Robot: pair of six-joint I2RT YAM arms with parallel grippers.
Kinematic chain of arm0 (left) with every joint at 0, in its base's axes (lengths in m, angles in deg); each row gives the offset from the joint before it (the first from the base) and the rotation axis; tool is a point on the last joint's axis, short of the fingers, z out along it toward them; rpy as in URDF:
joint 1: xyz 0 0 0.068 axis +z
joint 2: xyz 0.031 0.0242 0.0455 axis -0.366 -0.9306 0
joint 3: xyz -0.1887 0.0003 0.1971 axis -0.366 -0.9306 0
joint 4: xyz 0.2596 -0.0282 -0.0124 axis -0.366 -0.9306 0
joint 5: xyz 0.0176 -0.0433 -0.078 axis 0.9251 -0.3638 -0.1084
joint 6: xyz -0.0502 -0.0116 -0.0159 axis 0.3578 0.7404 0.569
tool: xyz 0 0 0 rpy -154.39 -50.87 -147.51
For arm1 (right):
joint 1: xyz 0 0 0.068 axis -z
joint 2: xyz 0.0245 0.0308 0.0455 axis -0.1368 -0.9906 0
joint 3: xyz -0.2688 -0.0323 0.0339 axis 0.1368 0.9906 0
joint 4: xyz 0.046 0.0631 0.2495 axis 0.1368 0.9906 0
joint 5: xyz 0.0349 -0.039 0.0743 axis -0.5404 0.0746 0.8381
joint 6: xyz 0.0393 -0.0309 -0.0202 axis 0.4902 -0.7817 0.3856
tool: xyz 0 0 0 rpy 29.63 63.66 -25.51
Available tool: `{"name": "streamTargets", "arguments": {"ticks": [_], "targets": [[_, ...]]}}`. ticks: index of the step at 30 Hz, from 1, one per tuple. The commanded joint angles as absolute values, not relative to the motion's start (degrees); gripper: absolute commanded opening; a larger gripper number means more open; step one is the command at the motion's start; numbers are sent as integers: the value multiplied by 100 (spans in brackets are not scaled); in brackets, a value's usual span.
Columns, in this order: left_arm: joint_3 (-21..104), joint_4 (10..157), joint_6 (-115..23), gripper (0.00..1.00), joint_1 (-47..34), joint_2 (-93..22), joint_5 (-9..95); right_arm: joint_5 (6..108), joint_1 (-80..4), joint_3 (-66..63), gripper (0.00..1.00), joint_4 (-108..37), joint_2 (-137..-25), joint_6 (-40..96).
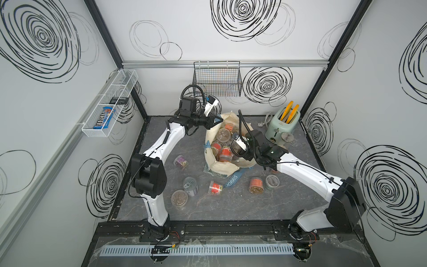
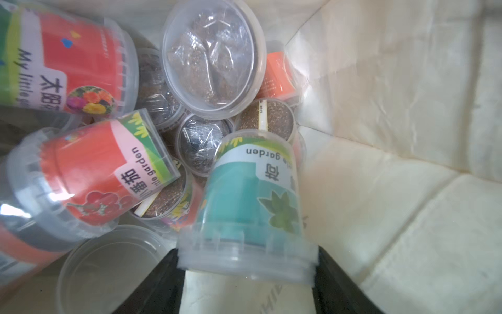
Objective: Take out the seed jars from the canvas bag
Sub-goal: Pick up the seed jar from the canvas bag, then place the seed jar at the center of the board.
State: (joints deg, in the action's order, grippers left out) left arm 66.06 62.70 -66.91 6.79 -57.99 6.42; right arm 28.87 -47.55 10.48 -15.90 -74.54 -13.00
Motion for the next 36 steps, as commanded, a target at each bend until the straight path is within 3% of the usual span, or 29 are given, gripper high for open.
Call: {"name": "streamTargets", "arguments": {"ticks": [1, 19, 28, 36], "targets": [[6594, 6975, -6749, 0, 734, -5399, 239, 3274, -4741, 862, 69, -1128, -7216, -912], [6563, 7302, -6518, 0, 785, -5561, 200, 6569, -5090, 880, 67, 706, -5725, 2047], [6426, 7352, -6550, 0, 778, -5481, 218, 6818, -5949, 1404, 67, 1378, -5824, 3286], [6396, 7419, -6516, 0, 782, -5507, 208, 6632, -6000, 1788, 67, 1668, -5978, 3495]]}}
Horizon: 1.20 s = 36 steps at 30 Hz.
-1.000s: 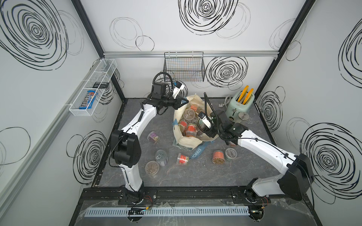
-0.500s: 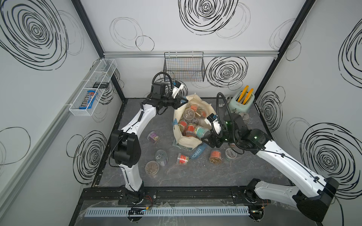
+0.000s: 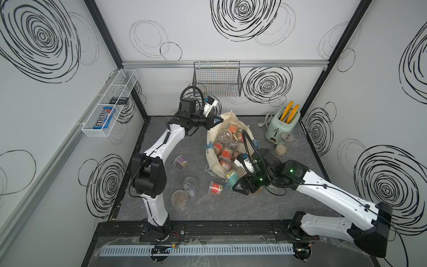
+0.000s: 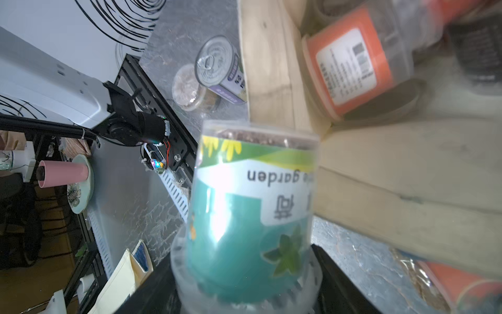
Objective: Take out the seed jars from the canvas bag
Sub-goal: Place the seed jar at the center of the board.
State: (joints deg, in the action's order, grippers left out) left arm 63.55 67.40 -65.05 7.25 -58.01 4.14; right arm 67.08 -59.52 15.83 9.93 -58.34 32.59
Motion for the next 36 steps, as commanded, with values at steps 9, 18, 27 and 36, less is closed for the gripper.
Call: {"name": "streamTargets", "arguments": {"ticks": [9, 18, 27, 36], "targets": [[6436, 7689, -6301, 0, 849, -5773, 465, 6346, -5539, 2048, 64, 593, -5583, 3959], [6469, 8198, -5863, 0, 987, -6103, 687, 7053, -5571, 2523, 64, 459, -5090, 4067], [6496, 8207, -5804, 0, 1017, -6171, 676, 7382, -5721, 2985, 64, 871, -4888, 4217], [6479, 8233, -5747, 0, 989, -6026, 577, 7116, -5881, 3307, 64, 202, -5648, 4208]]}}
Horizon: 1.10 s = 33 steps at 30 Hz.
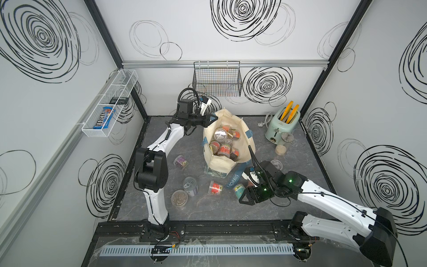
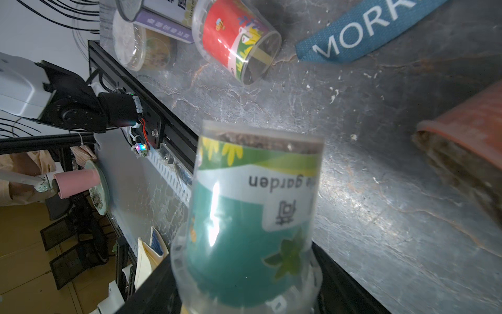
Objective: Take out the seed jars from the canvas bag
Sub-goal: Place the seed jar at the center of the board.
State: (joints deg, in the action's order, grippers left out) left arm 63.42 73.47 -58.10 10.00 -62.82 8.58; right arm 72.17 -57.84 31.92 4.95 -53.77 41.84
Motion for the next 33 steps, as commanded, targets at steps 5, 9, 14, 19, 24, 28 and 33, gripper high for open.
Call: {"name": "streamTargets", "arguments": {"ticks": [5, 9, 14, 19, 24, 28, 33], "targets": [[6459, 8212, -5742, 0, 987, -6008, 547, 7014, -5902, 3420, 64, -17, -6284, 4212], [6444, 8200, -5756, 0, 1008, -5982, 508, 6746, -5902, 3678, 64, -380, -6347, 4328], [6435, 8200, -5745, 0, 1012, -5960, 498, 6545, -5910, 3947, 65, -647, -6383, 4383], [6461, 8197, -5703, 0, 1013, -5973, 475, 6509, -5906, 4115, 69, -814, -6535, 4425], [6461, 8176, -5750, 0, 1014, -5964, 472, 6431, -5903, 4040, 82, -667, -6373, 4328], [6461, 8185, -5745, 0, 1013, -5978, 481, 6348, -5892, 3873, 87, -537, -6128, 4232], [6462, 8171, -5740, 0, 1021, -5968, 454, 6056, -5884, 3504, 91, -178, -5661, 4101]]}}
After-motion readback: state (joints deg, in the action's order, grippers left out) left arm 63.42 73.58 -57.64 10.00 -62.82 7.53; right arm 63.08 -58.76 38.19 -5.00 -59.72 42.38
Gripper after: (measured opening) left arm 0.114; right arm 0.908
